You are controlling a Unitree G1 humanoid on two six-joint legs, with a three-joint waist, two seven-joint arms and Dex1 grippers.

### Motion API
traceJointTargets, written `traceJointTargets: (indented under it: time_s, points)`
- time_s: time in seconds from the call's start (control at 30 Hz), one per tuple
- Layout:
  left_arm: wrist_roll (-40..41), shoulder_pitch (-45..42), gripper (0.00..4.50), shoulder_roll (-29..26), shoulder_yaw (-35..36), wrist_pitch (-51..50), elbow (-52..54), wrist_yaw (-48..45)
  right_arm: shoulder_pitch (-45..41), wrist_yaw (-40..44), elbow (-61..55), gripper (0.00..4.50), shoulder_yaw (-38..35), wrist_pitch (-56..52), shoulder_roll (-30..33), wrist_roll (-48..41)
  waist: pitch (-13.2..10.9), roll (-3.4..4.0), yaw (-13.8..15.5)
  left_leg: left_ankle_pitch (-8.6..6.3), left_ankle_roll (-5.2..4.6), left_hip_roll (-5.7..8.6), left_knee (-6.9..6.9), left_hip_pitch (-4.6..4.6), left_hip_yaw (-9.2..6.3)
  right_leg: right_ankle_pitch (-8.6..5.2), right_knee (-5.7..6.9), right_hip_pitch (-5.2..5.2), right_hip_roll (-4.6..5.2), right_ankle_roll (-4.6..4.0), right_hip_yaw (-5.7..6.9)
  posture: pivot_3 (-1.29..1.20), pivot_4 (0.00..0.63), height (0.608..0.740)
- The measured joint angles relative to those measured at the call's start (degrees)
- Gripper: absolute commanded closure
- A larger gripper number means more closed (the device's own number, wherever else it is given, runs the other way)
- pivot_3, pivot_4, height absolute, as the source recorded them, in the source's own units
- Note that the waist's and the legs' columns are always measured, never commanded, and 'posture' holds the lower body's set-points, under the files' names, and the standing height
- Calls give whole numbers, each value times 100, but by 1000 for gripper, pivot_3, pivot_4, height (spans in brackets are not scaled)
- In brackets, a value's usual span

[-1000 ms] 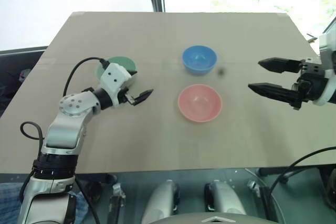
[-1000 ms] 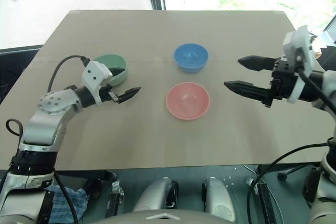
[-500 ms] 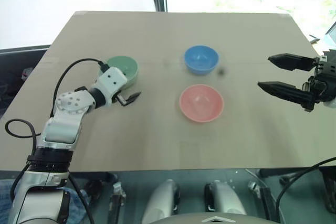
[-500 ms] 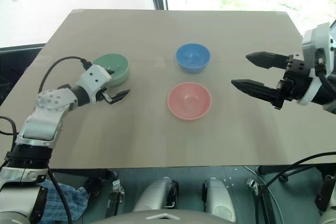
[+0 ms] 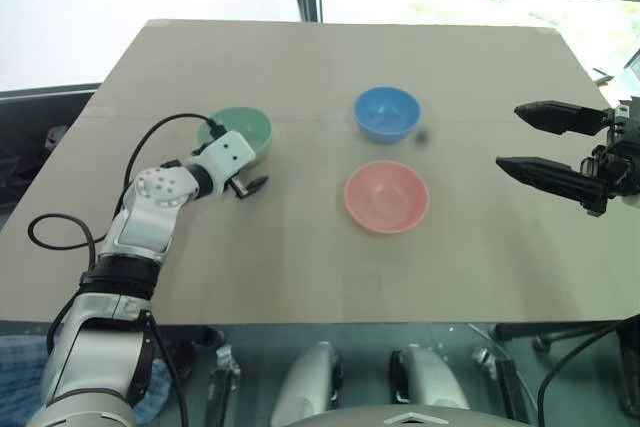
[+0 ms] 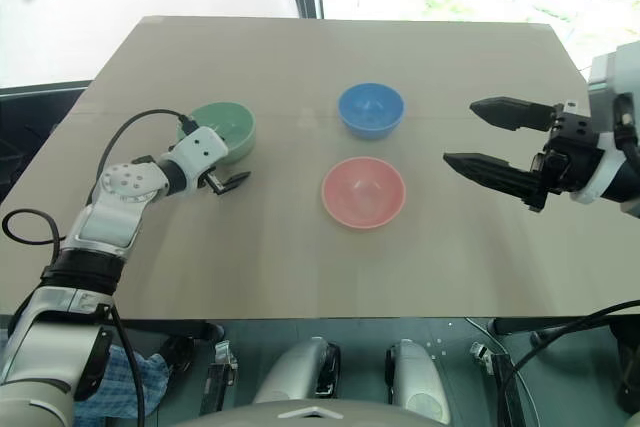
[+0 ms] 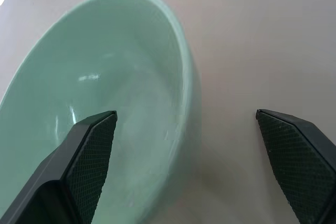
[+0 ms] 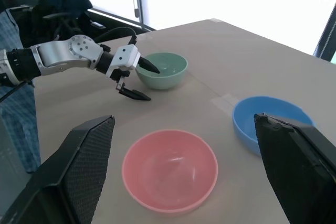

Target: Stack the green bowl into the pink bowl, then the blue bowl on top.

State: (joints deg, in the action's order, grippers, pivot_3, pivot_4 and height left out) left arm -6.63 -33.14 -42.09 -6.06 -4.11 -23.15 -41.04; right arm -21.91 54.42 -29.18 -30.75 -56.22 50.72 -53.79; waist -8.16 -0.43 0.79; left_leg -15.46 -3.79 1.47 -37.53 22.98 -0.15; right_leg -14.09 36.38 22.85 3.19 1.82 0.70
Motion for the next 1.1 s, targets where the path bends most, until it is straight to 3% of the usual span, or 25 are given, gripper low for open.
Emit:
traceJointTargets:
  time_s: [0.07,0.23,0.33,0.6,1.1]
  points:
    - [-28,-81,773,16,-46,126,-136,-12,41,-43,-1,0,3,49,16,-64,0,0,-1,0,-1,-1,0,0,0,0,2,0,0,0,0,0,150,740]
    - [-76,-128,2932,44,-110,297,-404,-53,131,-146,-3,0,4,153,106,-158,0,-1,3,-1,-3,-1,-4,0,0,0,6,0,-1,0,0,0,150,740]
    - [-104,-156,4443,60,-117,350,-464,-54,138,-208,-3,0,5,201,141,-190,0,-1,4,-1,-3,-1,-8,0,1,0,9,0,0,0,0,0,150,740]
    - [-115,-390,4443,135,-148,571,-735,-202,165,-377,-5,0,30,291,218,-318,1,-2,15,-2,-4,-1,-21,0,0,0,18,-1,0,0,1,0,150,740]
    - [123,-1969,4443,890,-626,1510,-802,-1817,347,-610,-84,0,60,520,300,-405,1,-5,-5,-3,-9,0,-91,64,-4,5,40,35,-10,9,9,0,150,740]
